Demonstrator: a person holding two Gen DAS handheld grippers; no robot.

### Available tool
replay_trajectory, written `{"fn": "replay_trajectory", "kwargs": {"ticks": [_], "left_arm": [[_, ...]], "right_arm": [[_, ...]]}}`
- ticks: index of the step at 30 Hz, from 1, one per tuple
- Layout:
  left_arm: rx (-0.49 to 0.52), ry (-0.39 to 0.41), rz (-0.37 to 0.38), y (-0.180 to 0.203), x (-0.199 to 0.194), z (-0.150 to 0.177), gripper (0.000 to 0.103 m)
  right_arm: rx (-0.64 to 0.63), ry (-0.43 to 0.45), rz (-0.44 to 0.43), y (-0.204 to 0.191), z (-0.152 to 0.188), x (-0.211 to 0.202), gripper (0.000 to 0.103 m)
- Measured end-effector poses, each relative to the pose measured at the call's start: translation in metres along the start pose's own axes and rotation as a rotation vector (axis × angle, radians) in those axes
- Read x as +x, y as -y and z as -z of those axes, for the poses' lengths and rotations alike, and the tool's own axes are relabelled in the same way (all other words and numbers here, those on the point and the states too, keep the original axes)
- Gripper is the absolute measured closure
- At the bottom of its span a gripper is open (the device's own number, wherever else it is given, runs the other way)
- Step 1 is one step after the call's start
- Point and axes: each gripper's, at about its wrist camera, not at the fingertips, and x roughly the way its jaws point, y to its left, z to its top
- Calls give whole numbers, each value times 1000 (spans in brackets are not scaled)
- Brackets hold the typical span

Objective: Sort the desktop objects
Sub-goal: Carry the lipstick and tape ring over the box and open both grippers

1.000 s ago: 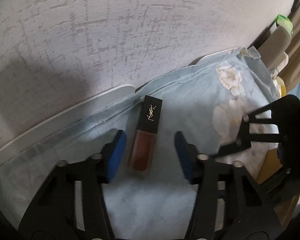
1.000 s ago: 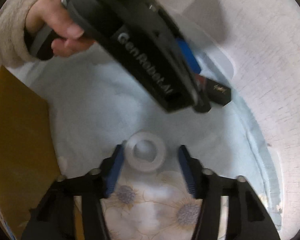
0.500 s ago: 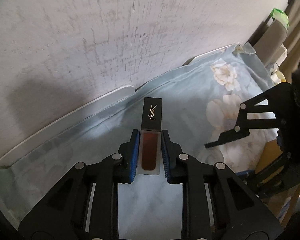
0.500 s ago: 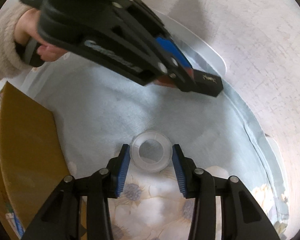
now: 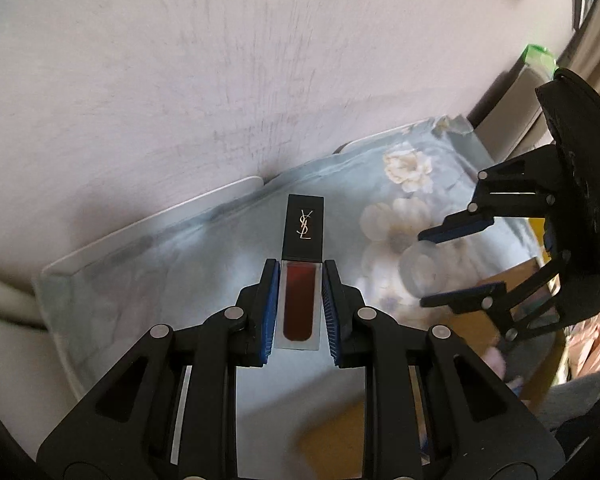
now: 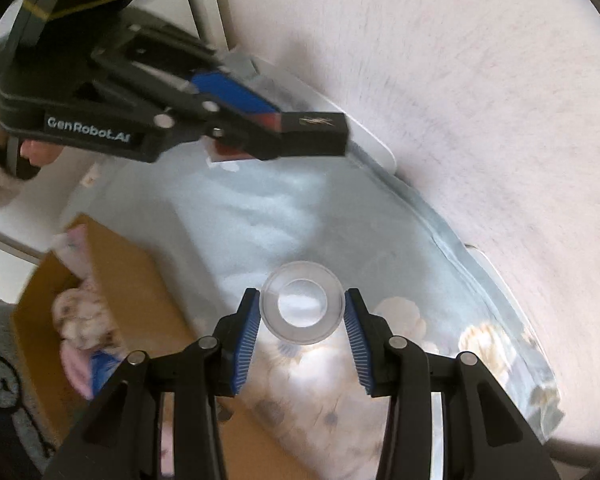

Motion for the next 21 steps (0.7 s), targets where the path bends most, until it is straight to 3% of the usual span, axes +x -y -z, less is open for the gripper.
{"fn": "replay_trajectory", "kwargs": {"ticks": [13, 21], "left_arm": [[-46, 88, 35, 59, -84, 48, 84], [-44, 95, 50, 95, -95, 87, 84]], "right_arm": [[19, 110, -11, -53, 22, -85, 64], [19, 130, -52, -85, 49, -103, 64]]}}
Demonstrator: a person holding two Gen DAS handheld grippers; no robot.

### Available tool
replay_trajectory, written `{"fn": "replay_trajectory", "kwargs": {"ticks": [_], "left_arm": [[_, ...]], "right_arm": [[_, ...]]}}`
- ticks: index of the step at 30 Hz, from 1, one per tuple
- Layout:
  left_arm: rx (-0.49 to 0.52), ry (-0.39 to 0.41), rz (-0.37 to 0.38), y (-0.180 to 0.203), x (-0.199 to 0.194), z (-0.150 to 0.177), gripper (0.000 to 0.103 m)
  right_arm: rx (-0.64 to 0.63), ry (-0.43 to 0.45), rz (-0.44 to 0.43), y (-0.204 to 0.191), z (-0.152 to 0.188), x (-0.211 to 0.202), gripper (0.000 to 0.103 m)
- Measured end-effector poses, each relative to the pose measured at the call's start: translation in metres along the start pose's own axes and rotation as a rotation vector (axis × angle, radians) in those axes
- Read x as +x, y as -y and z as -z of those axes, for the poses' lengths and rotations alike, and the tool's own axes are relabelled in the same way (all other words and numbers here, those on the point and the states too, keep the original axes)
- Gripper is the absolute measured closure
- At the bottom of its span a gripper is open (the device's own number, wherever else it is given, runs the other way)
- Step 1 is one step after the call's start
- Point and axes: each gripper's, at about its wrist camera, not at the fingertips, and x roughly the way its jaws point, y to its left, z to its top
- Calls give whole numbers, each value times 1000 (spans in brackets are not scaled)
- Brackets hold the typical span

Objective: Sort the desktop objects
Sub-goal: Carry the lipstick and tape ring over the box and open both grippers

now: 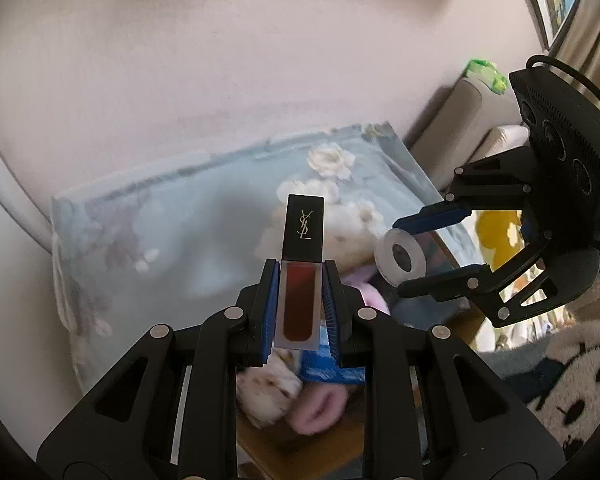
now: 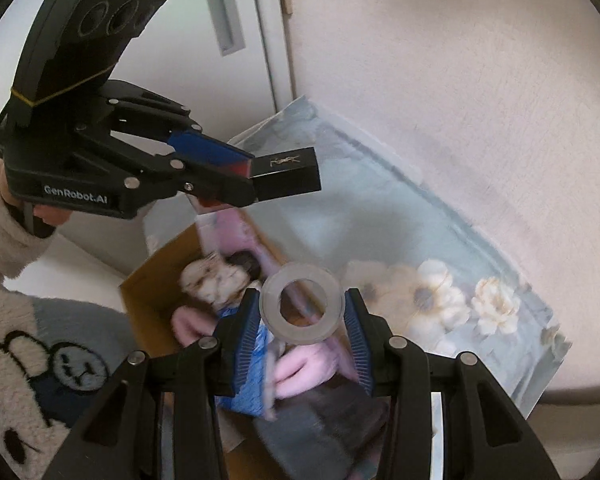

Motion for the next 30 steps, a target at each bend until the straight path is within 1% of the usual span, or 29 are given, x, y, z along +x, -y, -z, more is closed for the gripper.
{"fn": "replay_trajectory", "kwargs": {"ticks": [2, 6, 9, 12, 16, 18, 20, 24, 28, 30], "left_arm": [[-6, -3, 5, 6, 1, 8, 84], [-19, -14, 10, 16, 2, 27, 84], [-25, -26, -5, 20, 10, 38, 84], [-61, -36, -15, 19, 16, 47, 84], [-103, -49, -45, 16, 24, 58, 84], [-100, -58, -74, 17, 25, 61, 84], [-103, -64, -87, 16, 28, 64, 84], [-127, -89, -79, 16, 35, 68, 84], [-120, -110, -82, 18, 40, 69, 84], [-112, -105, -78, 19, 39, 68, 84]], "right_arm": [[-1, -13, 12, -5, 8, 4, 64], [42, -24, 14, -9, 23, 5, 64], [74, -32, 25, -9, 33, 8, 64], [96, -46, 41, -10, 41, 14, 64], [138, -60, 37, -10, 51, 22, 64], [160, -66, 45, -9, 55, 26, 64], [175, -74, 65, -8, 59, 29, 64], [218, -80, 69, -5, 64, 33, 64], [251, -80, 65, -1, 67, 34, 64], [256, -82, 66, 0, 68, 34, 64]]}}
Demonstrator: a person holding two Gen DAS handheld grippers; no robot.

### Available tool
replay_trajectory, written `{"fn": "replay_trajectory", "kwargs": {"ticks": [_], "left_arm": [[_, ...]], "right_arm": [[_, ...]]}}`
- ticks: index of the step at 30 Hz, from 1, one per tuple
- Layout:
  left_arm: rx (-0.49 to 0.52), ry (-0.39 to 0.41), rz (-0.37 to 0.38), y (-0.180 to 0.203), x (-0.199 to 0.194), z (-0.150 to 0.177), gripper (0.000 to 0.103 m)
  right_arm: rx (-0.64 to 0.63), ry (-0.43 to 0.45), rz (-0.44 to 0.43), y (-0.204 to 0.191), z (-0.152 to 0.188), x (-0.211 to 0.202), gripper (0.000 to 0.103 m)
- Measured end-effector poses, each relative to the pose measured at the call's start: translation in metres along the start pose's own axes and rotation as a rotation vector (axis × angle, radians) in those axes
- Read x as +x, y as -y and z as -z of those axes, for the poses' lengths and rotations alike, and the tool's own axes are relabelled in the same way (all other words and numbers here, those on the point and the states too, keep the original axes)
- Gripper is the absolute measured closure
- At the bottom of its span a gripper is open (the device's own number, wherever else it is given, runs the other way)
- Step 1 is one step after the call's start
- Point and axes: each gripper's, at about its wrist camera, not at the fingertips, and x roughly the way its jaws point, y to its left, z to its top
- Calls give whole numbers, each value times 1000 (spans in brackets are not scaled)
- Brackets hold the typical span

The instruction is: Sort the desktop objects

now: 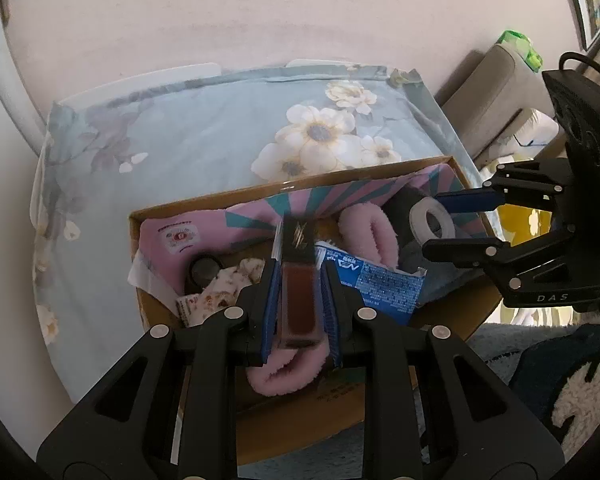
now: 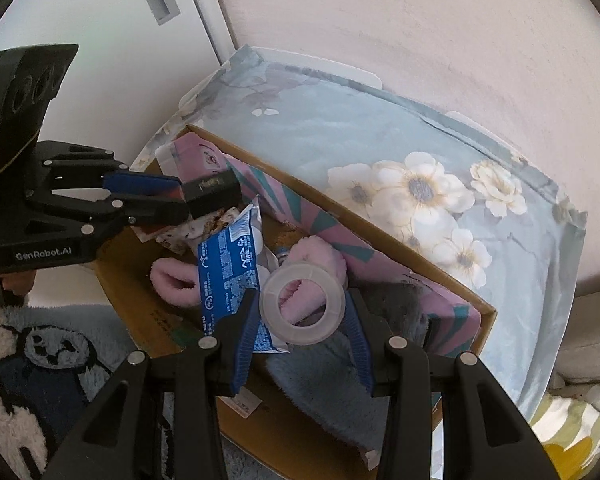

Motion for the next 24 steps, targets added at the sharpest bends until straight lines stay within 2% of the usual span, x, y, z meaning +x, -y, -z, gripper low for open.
{"fn": "replay_trajectory", "kwargs": {"ticks": [9, 10, 11, 12, 13, 14, 18, 24], "left_arm": [[-5, -32, -10, 0, 5, -2, 84], [-12, -47, -17, 0, 7, -3, 83], [-20, -61, -32, -1, 10, -3, 80], [-18, -72, -48, -1, 13, -3, 66], [-12, -73, -56, -1, 14, -3, 49], [-10, -74, -66, -1, 16, -3, 0], [-21, -53, -52, -3, 17, 1, 0], [-39, -50, -80, -7, 15, -5, 0]], "right_arm": [[21, -30, 7, 3, 2, 8, 64], [25, -34, 10, 3, 1, 8, 62], [30, -41, 13, 4, 1, 10, 51], [36, -51, 14, 5, 1, 11, 32], [41, -58, 20, 5, 1, 13, 24], [46, -54, 23, 6, 1, 13, 19], [72, -40, 3, 10, 2, 9, 17], [88, -31, 29, 8, 0, 4, 17]]}}
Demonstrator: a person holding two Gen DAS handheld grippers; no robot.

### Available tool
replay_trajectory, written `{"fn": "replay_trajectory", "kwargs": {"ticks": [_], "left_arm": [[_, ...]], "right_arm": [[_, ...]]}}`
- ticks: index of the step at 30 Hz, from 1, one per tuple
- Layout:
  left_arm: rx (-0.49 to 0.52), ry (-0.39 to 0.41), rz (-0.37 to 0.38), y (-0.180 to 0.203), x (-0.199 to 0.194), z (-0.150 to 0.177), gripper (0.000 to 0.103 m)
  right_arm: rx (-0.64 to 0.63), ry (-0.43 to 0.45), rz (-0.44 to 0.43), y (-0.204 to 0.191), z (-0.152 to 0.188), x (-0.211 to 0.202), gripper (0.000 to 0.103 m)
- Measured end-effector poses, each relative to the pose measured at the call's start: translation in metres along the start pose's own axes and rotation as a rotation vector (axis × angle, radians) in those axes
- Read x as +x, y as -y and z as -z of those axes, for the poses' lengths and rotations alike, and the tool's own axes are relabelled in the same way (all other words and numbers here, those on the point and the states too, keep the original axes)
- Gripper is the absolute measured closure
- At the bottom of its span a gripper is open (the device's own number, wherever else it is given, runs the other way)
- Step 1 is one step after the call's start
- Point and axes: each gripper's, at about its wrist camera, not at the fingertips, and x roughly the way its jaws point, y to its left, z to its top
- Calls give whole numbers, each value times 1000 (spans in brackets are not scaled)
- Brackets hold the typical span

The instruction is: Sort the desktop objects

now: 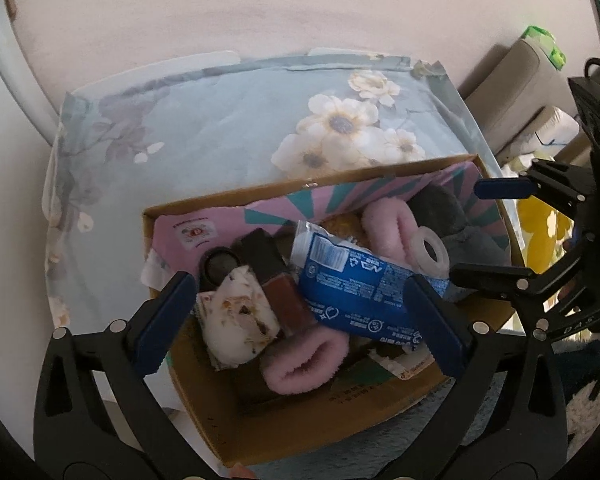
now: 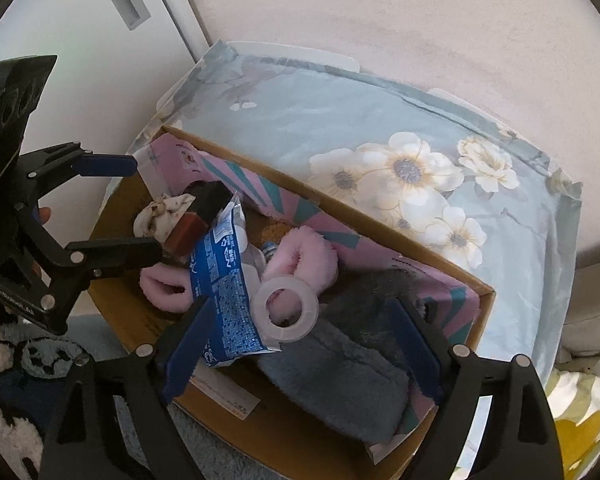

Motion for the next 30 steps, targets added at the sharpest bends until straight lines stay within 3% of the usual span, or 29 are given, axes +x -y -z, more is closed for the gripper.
{"fn": "replay_trajectory", "kwargs": {"ticks": [5, 10, 17, 21, 30], "left_arm": [[-48, 54, -33, -11, -23, -23, 0], [-161, 138, -67, -22, -49, -61, 0], [-228, 244, -239, -10, -67, -90, 0], [-211, 247, -233, -2, -65, -88, 0], [-191, 229, -254, 2, -58, -92, 0]], "right_arm": [[54, 22, 26, 4, -11, -17, 17], [162, 84, 92, 13, -36, -38, 17], [347, 213, 227, 23, -56, -53, 17], [378, 259, 306, 24, -53, -50, 17], [396, 210, 309, 27, -43, -40, 17]]}}
